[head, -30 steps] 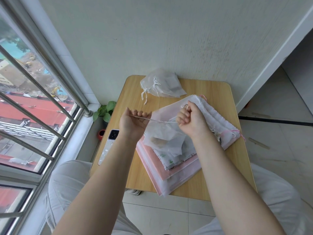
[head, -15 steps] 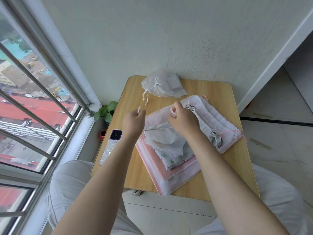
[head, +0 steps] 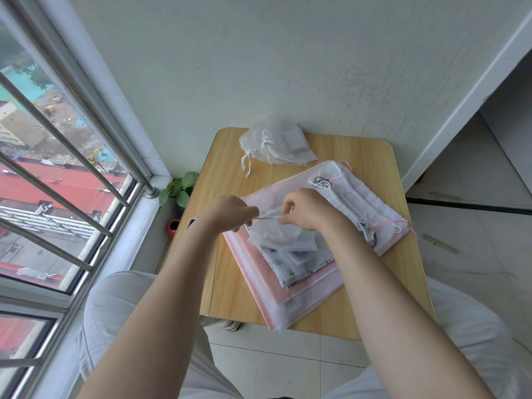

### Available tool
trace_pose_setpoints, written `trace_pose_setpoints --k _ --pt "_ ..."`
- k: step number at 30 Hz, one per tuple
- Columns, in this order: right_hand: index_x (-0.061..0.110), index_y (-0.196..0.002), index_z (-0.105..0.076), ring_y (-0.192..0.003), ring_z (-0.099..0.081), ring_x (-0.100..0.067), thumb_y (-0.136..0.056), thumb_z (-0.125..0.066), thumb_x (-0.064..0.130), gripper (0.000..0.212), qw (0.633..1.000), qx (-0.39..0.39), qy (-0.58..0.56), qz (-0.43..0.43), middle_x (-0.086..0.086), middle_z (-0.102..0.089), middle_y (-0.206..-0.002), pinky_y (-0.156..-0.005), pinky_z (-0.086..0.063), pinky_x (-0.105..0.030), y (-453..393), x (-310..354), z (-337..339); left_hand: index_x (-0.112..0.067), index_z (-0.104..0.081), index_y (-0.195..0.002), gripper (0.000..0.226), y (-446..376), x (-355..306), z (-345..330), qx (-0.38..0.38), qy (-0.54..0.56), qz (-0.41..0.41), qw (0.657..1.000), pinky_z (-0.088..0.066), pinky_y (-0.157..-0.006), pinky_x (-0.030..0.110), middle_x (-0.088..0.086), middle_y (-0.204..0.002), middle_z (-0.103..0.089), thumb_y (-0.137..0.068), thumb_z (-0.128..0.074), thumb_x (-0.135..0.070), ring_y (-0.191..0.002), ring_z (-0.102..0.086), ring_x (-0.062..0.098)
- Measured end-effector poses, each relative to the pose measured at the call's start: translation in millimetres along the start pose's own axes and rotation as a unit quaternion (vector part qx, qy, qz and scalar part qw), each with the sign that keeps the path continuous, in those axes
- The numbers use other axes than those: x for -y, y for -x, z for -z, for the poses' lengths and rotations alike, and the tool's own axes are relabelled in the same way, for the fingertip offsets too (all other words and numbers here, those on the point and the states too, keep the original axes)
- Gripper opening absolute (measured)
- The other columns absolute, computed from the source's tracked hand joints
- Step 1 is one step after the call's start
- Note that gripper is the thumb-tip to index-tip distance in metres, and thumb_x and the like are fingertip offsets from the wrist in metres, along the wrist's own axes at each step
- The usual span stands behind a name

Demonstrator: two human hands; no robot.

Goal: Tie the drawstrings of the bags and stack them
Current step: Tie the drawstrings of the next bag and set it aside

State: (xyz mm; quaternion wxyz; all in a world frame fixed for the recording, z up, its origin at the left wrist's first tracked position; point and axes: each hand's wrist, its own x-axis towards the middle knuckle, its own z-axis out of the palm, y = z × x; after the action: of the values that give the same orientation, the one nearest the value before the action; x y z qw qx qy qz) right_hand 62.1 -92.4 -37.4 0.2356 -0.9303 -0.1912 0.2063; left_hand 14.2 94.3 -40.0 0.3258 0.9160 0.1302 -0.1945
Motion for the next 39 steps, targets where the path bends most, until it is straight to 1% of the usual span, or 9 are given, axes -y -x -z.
trace_pose_setpoints --k 5,9,15,20,25,27,32,36,39 --pt "-0.005 -0.092 -0.069 -0.093 -0.066 -0.028 -0.085 -0.073 0.019 0.026 1.000 -0.021 0.011 -0.012 -0.017 -0.070 -0.102 -0.075 -0.051 -0.033 1 0 -3 -0.017 -0.073 -0.096 0.023 5 4 10 0.140 -0.053 -0.035 0.988 -0.048 -0.086 0.029 -0.007 -0.084 -0.075 -0.095 -0.054 -0.030 -0.086 -0.066 0.009" --pt "0.001 -0.087 -0.071 -0.090 -0.065 -0.021 -0.085 -0.073 0.019 0.018 0.999 -0.031 0.009 -0.001 -0.009 -0.071 -0.097 -0.063 -0.044 -0.025 1 3 0 -0.020 -0.074 -0.107 0.025 8 2 9 0.149 -0.051 -0.057 0.986 -0.038 -0.101 0.028 -0.008 -0.109 -0.071 -0.094 -0.059 -0.035 -0.106 -0.060 0.007" --pt "0.007 -0.087 -0.071 -0.094 -0.062 -0.020 -0.086 -0.073 0.022 0.015 0.999 -0.038 0.028 0.019 -0.003 -0.068 -0.099 -0.073 -0.042 -0.026 2 9 3 -0.008 -0.072 -0.100 0.026 4 0 -3 0.118 0.159 -0.053 0.979 -0.053 -0.094 0.035 0.005 -0.085 -0.073 -0.099 -0.053 -0.025 -0.082 -0.065 0.014" --pt "0.017 -0.078 -0.063 -0.094 -0.062 -0.021 -0.085 -0.074 0.026 0.016 0.999 -0.030 0.042 0.012 -0.002 -0.067 -0.100 -0.076 -0.047 -0.028 0 9 -1 -0.004 -0.071 -0.097 0.020 1 1 -8 0.075 0.323 -0.069 0.941 -0.056 -0.084 0.033 0.007 -0.090 -0.070 -0.098 -0.057 -0.019 -0.082 -0.066 0.020" --pt "0.021 -0.064 -0.054 -0.082 -0.062 -0.024 -0.087 -0.070 0.024 0.028 0.999 -0.025 0.044 0.018 -0.004 -0.065 -0.084 -0.068 -0.045 -0.028 0 17 -1 -0.003 -0.068 -0.106 0.020 1 -5 -27 0.094 0.439 -0.087 0.890 -0.049 -0.067 0.026 0.008 -0.089 -0.064 -0.101 -0.050 -0.011 -0.059 -0.054 0.012" --pt "0.020 -0.061 -0.052 -0.081 -0.062 -0.025 -0.088 -0.068 0.024 0.032 0.999 -0.024 0.037 0.011 -0.007 -0.065 -0.084 -0.067 -0.045 -0.029 -1 16 -1 -0.005 -0.067 -0.106 0.020 -2 -5 -32 0.071 0.459 -0.079 0.882 -0.041 -0.060 0.022 0.008 -0.092 -0.064 -0.101 -0.049 -0.010 -0.054 -0.046 0.010" --pt "0.016 -0.090 -0.074 -0.092 -0.062 -0.020 -0.094 -0.061 0.023 0.014 0.999 0.003 -0.035 0.025 -0.002 -0.067 -0.092 -0.074 -0.041 -0.025 0 11 -2 -0.004 -0.069 -0.107 0.019 -6 -7 -37 -0.015 0.472 -0.050 0.880 -0.030 -0.049 0.018 0.009 -0.088 -0.062 -0.099 -0.053 -0.010 -0.047 -0.035 0.009" --pt "0.016 -0.067 -0.058 -0.084 -0.054 -0.021 -0.095 -0.059 0.027 0.030 1.000 -0.012 -0.023 0.017 -0.003 -0.056 -0.090 -0.071 -0.038 -0.028 -6 3 -1 -0.005 -0.073 -0.108 0.020 -7 -8 -39 -0.047 0.454 -0.037 0.889 -0.027 -0.046 0.019 0.002 -0.071 -0.055 -0.096 -0.060 -0.014 -0.046 -0.035 0.010" --pt "0.010 -0.067 -0.053 -0.070 -0.045 -0.017 -0.095 -0.056 0.036 0.038 0.995 -0.013 -0.101 -0.006 -0.001 -0.046 -0.074 -0.061 -0.035 -0.028 -9 2 2 -0.010 -0.077 -0.098 0.015 -5 -10 -38 -0.068 0.395 -0.030 0.916 -0.029 -0.043 0.017 0.000 -0.064 -0.054 -0.092 -0.067 -0.019 -0.046 -0.034 0.010"
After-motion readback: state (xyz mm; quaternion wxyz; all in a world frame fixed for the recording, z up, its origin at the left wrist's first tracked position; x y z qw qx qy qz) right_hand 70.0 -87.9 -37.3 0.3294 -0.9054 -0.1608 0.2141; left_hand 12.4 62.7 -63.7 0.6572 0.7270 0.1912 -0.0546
